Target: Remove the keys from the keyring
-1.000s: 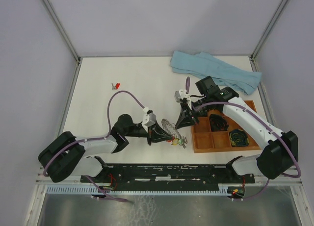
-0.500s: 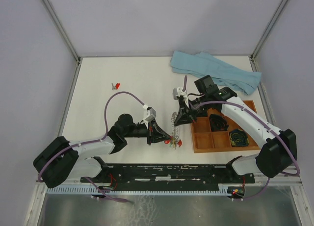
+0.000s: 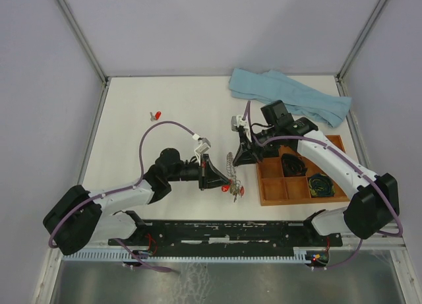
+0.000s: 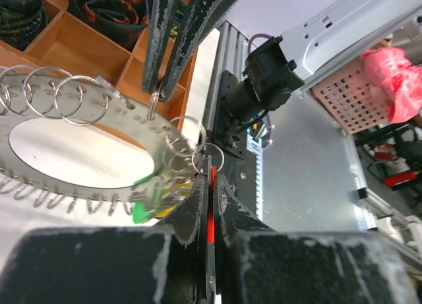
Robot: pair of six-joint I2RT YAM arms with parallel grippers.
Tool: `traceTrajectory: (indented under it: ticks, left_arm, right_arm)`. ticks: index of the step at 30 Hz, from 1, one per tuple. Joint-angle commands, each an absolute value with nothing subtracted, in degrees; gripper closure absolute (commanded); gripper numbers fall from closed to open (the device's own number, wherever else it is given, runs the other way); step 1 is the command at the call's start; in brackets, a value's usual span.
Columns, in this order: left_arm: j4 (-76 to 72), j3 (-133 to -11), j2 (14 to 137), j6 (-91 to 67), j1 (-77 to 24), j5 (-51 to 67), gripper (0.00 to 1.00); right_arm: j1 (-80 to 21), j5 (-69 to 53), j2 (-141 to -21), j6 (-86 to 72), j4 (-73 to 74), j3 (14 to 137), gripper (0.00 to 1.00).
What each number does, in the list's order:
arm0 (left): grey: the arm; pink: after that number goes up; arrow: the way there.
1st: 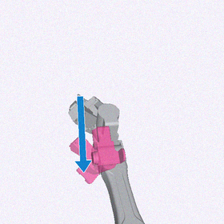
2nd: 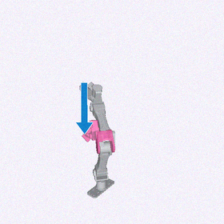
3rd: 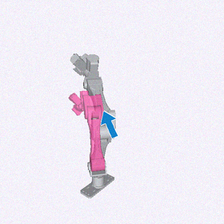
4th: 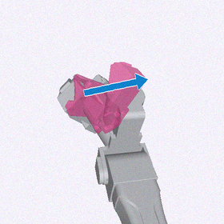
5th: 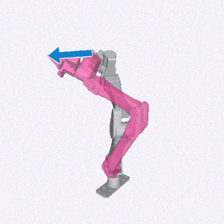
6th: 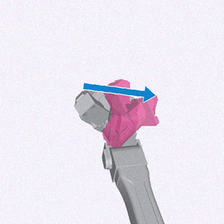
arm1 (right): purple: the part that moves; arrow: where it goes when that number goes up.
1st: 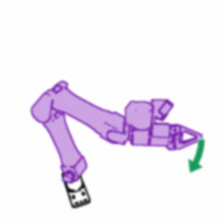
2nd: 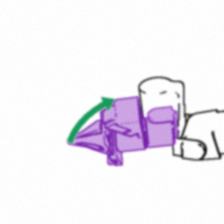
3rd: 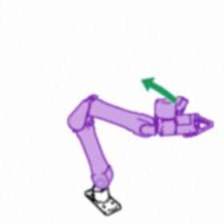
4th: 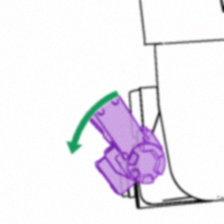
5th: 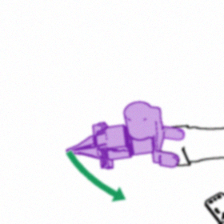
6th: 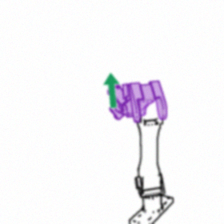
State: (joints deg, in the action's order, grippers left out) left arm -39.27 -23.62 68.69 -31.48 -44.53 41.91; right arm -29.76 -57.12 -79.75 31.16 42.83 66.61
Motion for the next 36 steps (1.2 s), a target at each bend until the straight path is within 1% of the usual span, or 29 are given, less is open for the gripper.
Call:
traceTrajectory:
  ticks: [1,4,7,10,13,18,21,23,26,30,33,36]
  left_arm:
    - [-45.0,-25.5,68.9,-42.4,-43.2,42.2,0.97]
    - [-49.1,-24.9,70.3,-47.8,-41.7,42.0,0.97]
    - [-54.7,-23.9,72.1,-54.0,-40.1,41.2,0.97]
    - [-60.5,-23.5,74.0,-60.5,-38.7,40.6,0.97]
    - [-66.6,-23.6,76.1,-68.3,-37.4,39.0,0.97]
    - [-65.6,-26.4,80.2,-81.6,-36.0,38.2,0.97]
    - [-61.5,-28.6,81.9,-86.6,-35.9,39.2,0.97]
    - [-55.8,-29.8,82.0,-89.3,-35.8,39.0,0.97]
    - [-46.5,-32.7,81.4,-91.9,-35.2,40.2,0.97]
    - [-42.5,-34.4,80.7,-95.0,-34.1,42.2,0.97]
    - [-44.7,-34.9,81.8,-99.9,-32.6,45.5,0.97]
    - [-50.9,-34.6,84.1,-106.1,-31.5,49.3,0.97]
  right_arm:
    - [-29.9,-55.3,-79.7,26.4,36.7,66.8,0.86]
    - [-29.9,-54.0,-79.5,23.3,35.1,66.9,0.74]
    - [-29.8,-52.4,-79.4,22.2,35.8,68.0,0.61]
    - [-29.4,-52.7,-78.5,23.2,37.8,69.3,0.55]
    - [-29.2,-54.2,-76.3,25.8,39.9,70.2,0.53]
    - [-29.2,-57.1,-73.1,33.4,44.8,71.7,0.51]
    - [-29.2,-57.5,-71.0,38.4,46.9,72.2,0.51]
    - [-29.2,-57.9,-69.4,43.3,48.3,71.9,0.5]
    - [-29.3,-58.0,-67.9,55.9,51.4,71.7,0.47]
    - [-29.5,-54.5,-68.1,67.5,53.7,73.6,0.43]
    - [-29.7,-51.8,-69.0,73.9,55.2,75.3,0.42]
    - [-30.0,-50.7,-69.5,77.9,55.2,76.0,0.41]
